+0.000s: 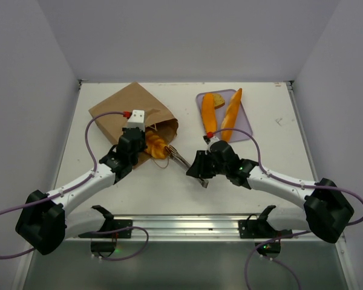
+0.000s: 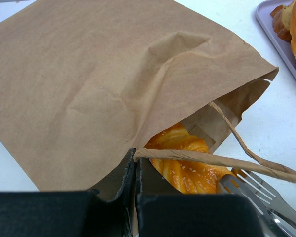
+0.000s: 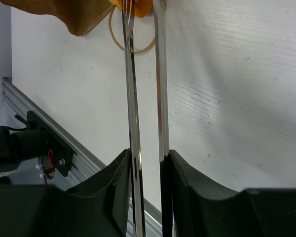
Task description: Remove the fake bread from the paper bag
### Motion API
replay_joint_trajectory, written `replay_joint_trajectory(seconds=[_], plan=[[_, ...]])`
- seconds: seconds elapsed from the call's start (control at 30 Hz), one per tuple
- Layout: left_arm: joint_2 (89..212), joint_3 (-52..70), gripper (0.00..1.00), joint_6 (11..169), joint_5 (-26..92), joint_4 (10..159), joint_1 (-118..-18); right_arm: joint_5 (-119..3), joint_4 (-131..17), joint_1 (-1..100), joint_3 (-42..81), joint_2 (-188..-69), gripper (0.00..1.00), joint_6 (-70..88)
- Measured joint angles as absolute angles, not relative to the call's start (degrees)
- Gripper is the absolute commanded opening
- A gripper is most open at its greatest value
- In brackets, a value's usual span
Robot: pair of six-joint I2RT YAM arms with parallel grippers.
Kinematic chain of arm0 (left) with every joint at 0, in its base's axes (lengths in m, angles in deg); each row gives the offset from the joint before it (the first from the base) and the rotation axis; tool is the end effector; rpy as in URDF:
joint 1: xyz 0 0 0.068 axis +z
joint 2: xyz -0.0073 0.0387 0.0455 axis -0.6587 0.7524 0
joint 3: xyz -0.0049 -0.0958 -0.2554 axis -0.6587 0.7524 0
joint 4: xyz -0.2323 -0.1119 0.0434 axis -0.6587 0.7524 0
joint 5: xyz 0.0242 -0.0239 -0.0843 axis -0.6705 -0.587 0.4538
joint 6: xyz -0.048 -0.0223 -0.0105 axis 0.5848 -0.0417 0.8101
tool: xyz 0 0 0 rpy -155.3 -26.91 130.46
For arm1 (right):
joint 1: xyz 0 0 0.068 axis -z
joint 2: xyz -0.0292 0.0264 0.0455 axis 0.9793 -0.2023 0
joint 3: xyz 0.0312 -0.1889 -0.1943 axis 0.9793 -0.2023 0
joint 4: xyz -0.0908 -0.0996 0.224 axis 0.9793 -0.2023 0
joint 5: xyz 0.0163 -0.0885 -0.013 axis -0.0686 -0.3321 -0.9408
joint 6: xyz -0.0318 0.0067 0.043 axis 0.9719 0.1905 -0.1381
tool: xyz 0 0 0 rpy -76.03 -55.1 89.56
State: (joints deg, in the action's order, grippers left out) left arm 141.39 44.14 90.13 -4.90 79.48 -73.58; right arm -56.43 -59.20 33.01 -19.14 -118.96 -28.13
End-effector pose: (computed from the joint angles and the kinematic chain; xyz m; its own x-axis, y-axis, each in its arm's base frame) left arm 0.2233 -0.1209 0.2482 -0.3259 0.0033 -0.9454 0.0162 0.9999 -0.0020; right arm 0.1781 0.1886 0.2088 -0.8569 0.1079 -0.5041 -0.2763 0.7294 0.6258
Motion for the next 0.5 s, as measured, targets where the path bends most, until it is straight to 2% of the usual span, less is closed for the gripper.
replay_joint_trajectory(seconds=[0.3, 0.5], plan=[[141.4, 44.1, 0.0, 90.1, -4.9, 79.5, -73.6, -56.4, -59.2, 33.0, -19.1, -119.0, 0.45, -28.1], [141.4, 44.1, 0.0, 90.1, -4.9, 79.5, -73.6, -56.4, -59.2, 33.0, -19.1, -119.0, 0.45, -28.0]])
